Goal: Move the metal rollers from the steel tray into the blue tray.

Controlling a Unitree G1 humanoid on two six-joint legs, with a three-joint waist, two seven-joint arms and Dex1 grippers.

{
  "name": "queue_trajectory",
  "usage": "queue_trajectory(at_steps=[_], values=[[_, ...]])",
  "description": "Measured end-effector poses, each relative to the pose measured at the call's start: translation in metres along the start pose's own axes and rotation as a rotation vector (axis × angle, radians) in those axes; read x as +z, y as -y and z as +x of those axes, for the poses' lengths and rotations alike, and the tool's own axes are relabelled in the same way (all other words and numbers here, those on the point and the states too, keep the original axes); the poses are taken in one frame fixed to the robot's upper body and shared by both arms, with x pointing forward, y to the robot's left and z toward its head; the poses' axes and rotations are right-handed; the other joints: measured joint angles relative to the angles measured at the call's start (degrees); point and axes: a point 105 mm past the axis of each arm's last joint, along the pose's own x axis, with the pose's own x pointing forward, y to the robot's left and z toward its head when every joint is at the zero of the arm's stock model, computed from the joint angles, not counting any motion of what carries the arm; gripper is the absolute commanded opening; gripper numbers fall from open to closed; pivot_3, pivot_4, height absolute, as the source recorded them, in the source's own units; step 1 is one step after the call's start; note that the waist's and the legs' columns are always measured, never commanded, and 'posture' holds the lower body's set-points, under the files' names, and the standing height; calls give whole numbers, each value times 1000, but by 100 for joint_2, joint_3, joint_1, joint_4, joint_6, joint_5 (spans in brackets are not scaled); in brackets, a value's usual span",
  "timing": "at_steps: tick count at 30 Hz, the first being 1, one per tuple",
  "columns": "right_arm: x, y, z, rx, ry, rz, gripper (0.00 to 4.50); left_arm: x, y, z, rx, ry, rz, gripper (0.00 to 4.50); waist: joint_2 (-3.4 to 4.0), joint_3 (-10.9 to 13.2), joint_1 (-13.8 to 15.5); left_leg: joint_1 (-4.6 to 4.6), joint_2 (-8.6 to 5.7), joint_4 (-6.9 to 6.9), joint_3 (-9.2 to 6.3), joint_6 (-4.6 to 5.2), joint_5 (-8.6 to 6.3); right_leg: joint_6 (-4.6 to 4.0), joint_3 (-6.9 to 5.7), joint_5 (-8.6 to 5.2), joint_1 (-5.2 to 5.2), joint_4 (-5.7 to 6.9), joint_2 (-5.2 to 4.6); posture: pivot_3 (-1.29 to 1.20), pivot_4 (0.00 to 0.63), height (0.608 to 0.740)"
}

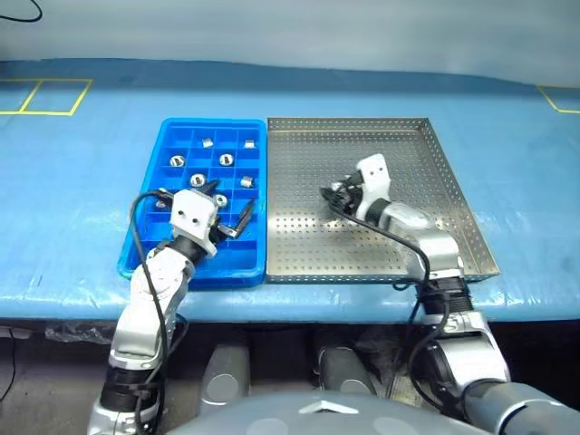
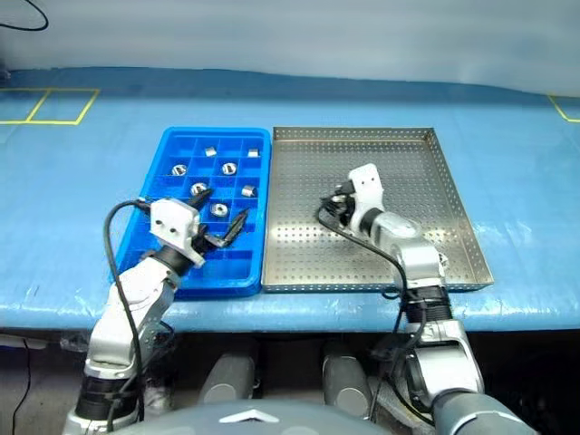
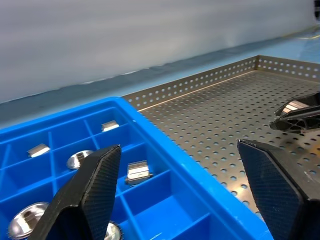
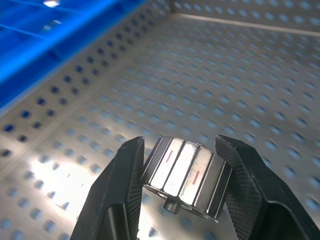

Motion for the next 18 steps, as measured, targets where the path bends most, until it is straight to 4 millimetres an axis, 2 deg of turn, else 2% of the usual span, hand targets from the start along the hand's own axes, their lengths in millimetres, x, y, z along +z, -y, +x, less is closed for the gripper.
queue_trajectory(at_steps=[2,3,5,10,18], values=[[19,-21,8,119,65,-28,1888,-2,-6,-12,33,-20,12,4048,0,0,157,0,0,-8,-2,0,0,-5,-5,-3,-1,-3,-1,538,150,740],[31,-39,10,221,110,-40,1888,-5,-10,-23,58,-43,16,4048,-1,0,267,0,0,-15,-7,0,0,-10,-9,-6,-1,-8,-2,549,150,740],[35,-52,12,290,122,-54,1888,-7,-12,-31,78,-55,17,4048,-2,0,481,-5,-1,-20,-17,0,-1,-20,-21,-12,-4,-11,-4,606,150,740],[16,-77,14,459,36,-89,1888,-11,-10,-54,105,-94,13,4048,0,1,1052,-14,-2,-26,-24,-2,-2,-25,-33,-16,-12,-20,-8,648,150,740],[-6,-93,1,645,-68,-117,1888,-20,-12,-61,124,-151,53,4048,1,2,2007,-40,6,-26,-11,-26,-8,-25,-41,-19,-86,-18,-6,652,150,740]])
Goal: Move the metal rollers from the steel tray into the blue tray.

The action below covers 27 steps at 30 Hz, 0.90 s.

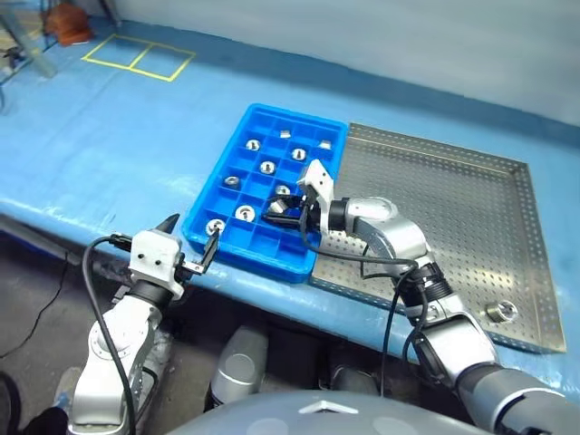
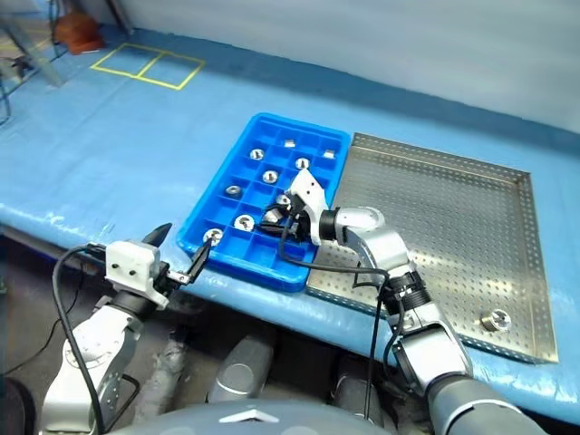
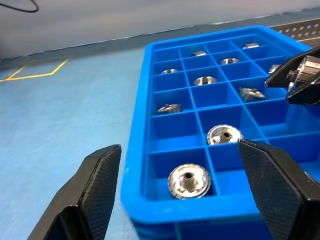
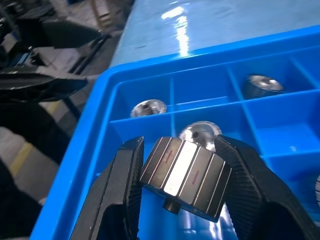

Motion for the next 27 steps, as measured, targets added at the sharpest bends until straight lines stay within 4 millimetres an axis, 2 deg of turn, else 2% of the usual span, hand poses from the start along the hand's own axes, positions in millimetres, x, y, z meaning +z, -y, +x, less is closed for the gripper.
queue_trajectory(at_steps=[6,12,15,20,21,27], values=[[-13,-10,-4,66,-59,9,1888,0,-1,2,2,-8,7,4048,-1,-1,648,-24,8,0,11,-28,-17,-3,-11,-3,-10,0,2,646,150,740],[-14,-7,-9,47,-74,3,1888,0,-2,1,4,-9,7,4048,-2,-1,991,-22,34,2,15,-53,-36,-17,-63,-13,-22,-1,-4,646,150,740],[-15,-4,-13,23,-74,7,2901,1,-1,3,-5,-3,9,4048,-1,-2,1068,-21,55,2,9,-71,-48,-31,-118,-20,-20,4,-9,537,150,740],[-18,-6,-32,-48,-61,20,4294,22,10,24,-93,84,24,4048,13,-19,1099,-20,62,4,-30,-85,-57,-56,-179,-35,-2,6,-13,467,150,740],[-19,-8,-35,-54,-61,23,4465,23,13,27,-109,87,23,4048,17,-21,1080,-20,62,4,-30,-85,-58,-55,-179,-35,-2,7,-13,467,150,740],[-23,-12,-42,-91,-65,37,4465,16,18,34,-155,64,16,4048,18,-23,898,-18,66,13,-36,-88,-56,-64,-188,-40,2,18,-11,431,150,740]])
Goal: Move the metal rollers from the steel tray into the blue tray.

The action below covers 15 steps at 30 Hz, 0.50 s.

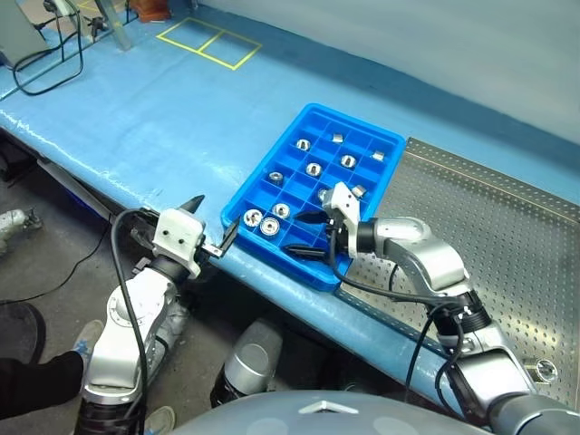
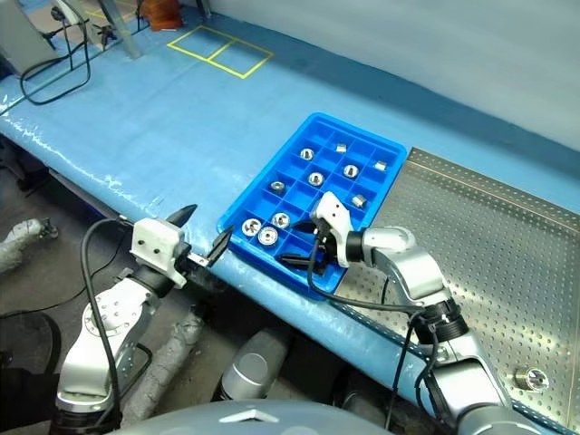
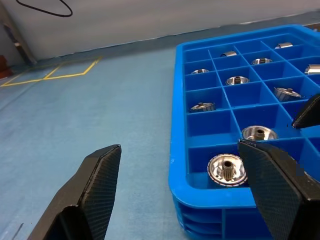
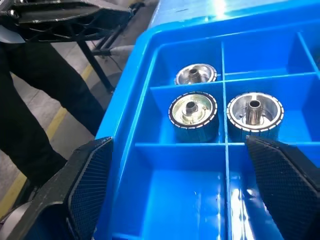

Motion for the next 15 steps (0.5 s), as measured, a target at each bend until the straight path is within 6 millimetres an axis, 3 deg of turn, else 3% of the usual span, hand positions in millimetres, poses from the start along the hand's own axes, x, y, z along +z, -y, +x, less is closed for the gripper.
queue_trajectory(at_steps=[6,12,15], values=[[6,-1,10,-39,48,31,4465,1,0,1,-5,6,2,4048,-1,0,-173,-2,0,22,0,1,-1,2,-2,1,4,14,-3,445,150,740],[34,1,25,-58,108,-12,4465,0,-2,-1,8,3,2,4048,1,1,-345,9,9,24,0,-5,3,-11,-3,-7,-5,58,4,463,150,740],[36,-1,29,-48,76,-60,4465,-3,-4,-3,23,-10,11,4048,1,1,-384,11,13,24,-2,-7,4,-24,-7,-15,-4,62,6,461,150,740]])
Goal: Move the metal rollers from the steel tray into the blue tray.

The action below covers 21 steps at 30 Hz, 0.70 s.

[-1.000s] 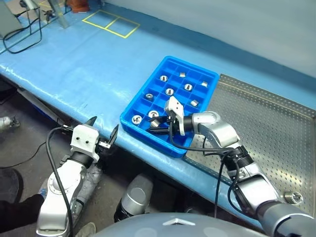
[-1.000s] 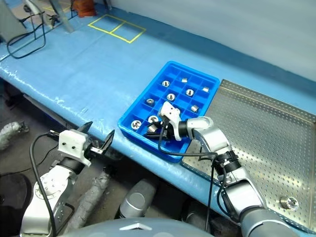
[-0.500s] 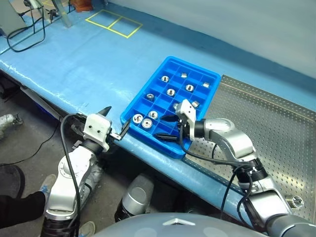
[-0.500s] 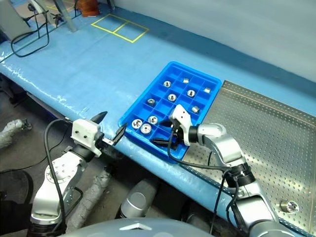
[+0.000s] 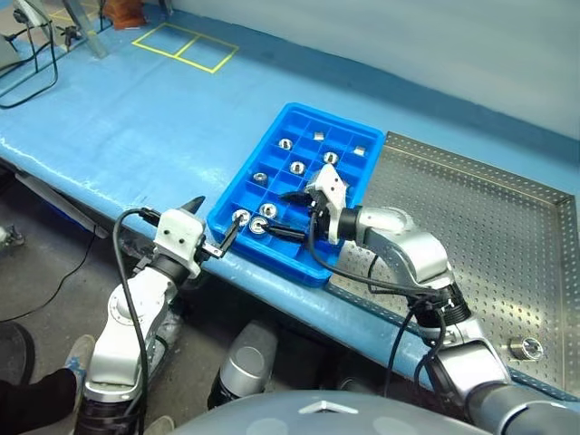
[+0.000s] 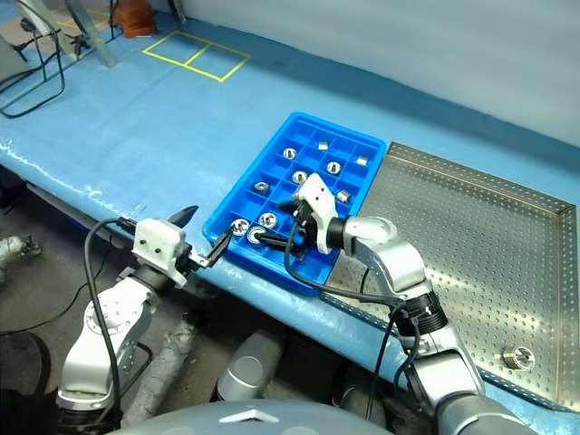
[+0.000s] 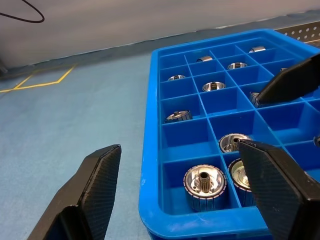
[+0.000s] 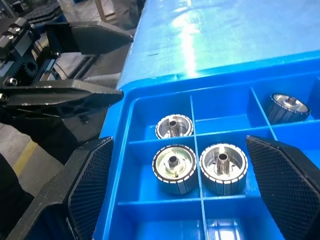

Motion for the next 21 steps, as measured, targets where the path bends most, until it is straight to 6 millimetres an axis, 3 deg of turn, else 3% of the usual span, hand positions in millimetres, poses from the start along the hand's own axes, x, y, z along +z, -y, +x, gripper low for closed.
queue_trajectory(at_steps=[9,16,21], values=[[-2,-5,-3,76,-200,-135,4465,-2,8,-4,-121,-25,70,4048,1,1,-77,-1,4,-1,1,-2,0,-6,-2,-4,-4,2,1,451,150,740],[3,1,5,77,-328,-197,4465,-14,13,-18,-203,-120,95,4048,4,3,-124,-1,7,-1,2,-5,-2,-11,-4,-7,-6,2,2,476,150,740],[10,-9,14,167,-394,-279,4465,-21,24,-20,-209,-140,58,4048,4,4,-99,-2,7,-2,0,-6,-2,-12,-9,-7,-8,3,2,506,150,740]])
